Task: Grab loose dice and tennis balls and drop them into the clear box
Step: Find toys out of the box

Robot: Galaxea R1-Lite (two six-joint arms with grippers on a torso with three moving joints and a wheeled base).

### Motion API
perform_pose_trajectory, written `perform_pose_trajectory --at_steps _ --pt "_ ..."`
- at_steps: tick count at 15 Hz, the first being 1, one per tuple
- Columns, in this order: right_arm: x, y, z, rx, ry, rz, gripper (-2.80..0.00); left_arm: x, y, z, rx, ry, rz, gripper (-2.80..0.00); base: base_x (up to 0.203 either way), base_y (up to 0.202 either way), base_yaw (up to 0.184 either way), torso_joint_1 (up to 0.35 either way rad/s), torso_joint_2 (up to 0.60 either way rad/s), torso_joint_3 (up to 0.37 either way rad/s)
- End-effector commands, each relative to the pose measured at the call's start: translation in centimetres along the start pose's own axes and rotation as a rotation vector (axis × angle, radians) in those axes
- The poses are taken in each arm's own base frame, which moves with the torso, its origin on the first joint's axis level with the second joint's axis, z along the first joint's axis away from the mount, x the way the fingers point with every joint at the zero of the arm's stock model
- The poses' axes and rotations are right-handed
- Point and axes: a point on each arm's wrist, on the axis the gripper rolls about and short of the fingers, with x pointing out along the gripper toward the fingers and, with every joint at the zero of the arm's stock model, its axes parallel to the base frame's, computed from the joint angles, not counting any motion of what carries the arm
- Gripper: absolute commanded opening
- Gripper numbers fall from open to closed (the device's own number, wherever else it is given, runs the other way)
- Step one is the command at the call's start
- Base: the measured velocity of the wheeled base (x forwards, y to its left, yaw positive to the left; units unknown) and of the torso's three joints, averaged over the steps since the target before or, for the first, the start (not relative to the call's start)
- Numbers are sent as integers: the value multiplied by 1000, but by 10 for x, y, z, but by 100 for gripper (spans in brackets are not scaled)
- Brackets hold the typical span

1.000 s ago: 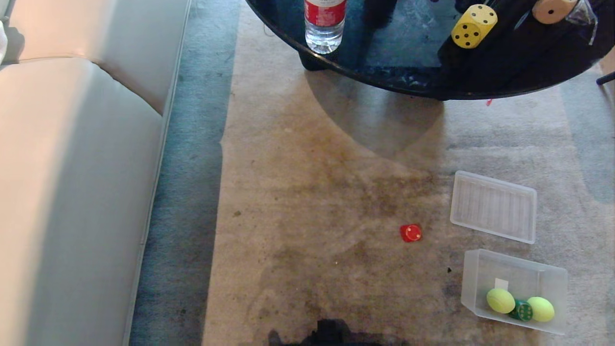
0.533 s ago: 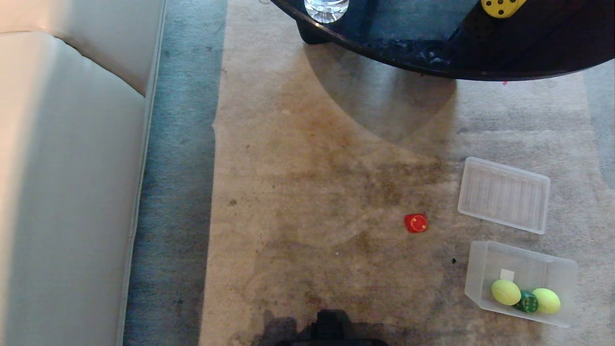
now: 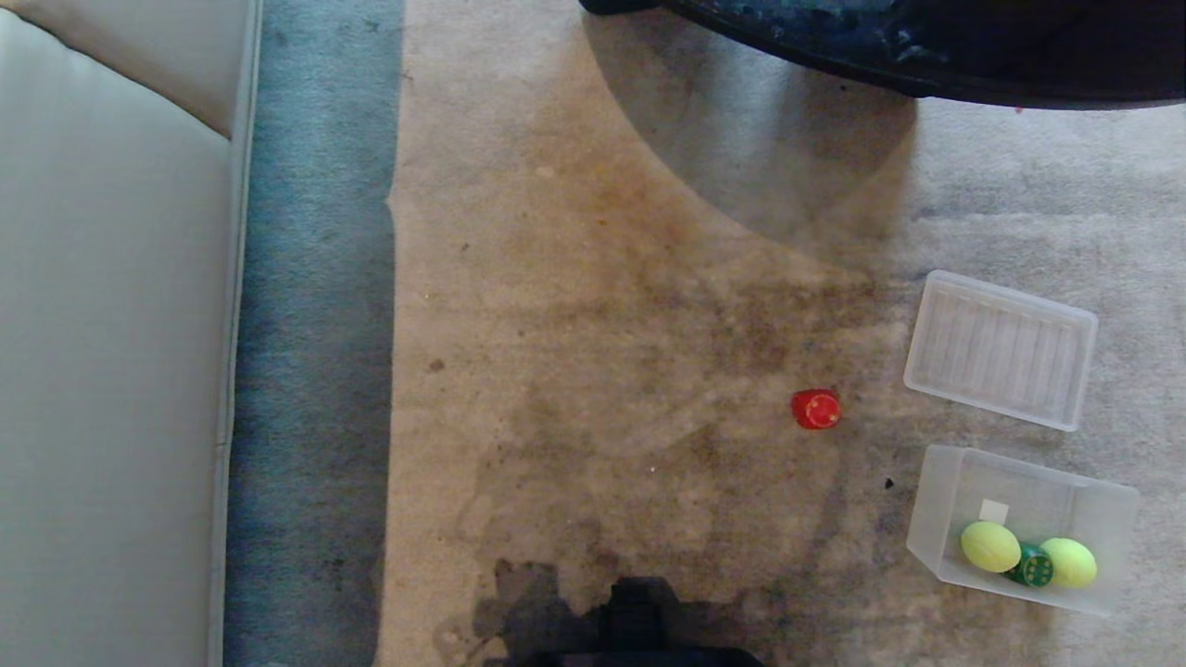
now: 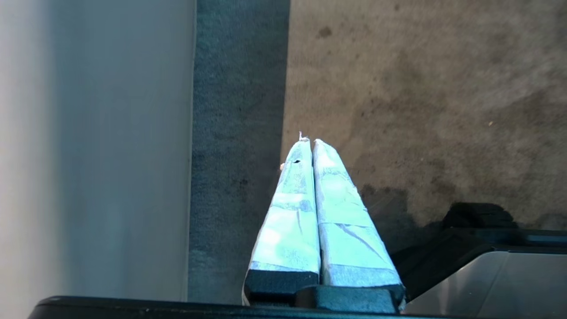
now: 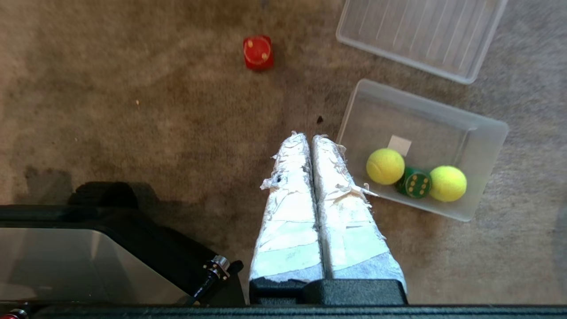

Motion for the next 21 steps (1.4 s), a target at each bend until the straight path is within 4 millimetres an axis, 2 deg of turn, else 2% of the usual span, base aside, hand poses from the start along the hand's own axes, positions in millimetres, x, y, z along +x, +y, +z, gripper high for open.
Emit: perform_pose_trajectory --at_steps 1,9,16,17,18,19,20,21 --pt "0 0 0 0 0 0 -280 0 0 0 0 0 1 -280 0 0 0 3 2 -197" --pt "0 0 0 0 0 0 -280 0 0 0 0 0 1 -280 0 0 0 1 2 -193" --pt "0 0 0 0 2 1 -280 0 0 0 1 0 -1 -280 0 0 0 1 0 -27" --pt "0 0 3 2 49 8 -280 0 0 0 1 0 1 -280 0 0 0 0 0 0" --pt "-1 0 15 5 112 17 -280 0 0 0 1 0 1 -280 0 0 0 0 0 0" --pt "-2 -1 38 7 150 25 -280 0 0 0 1 0 1 -280 0 0 0 0 0 0" --pt "-2 -3 69 9 165 31 -280 0 0 0 1 0 -1 -280 0 0 0 0 0 0" --pt "9 -4 95 11 188 37 -280 0 0 0 1 0 1 -280 0 0 0 0 0 0"
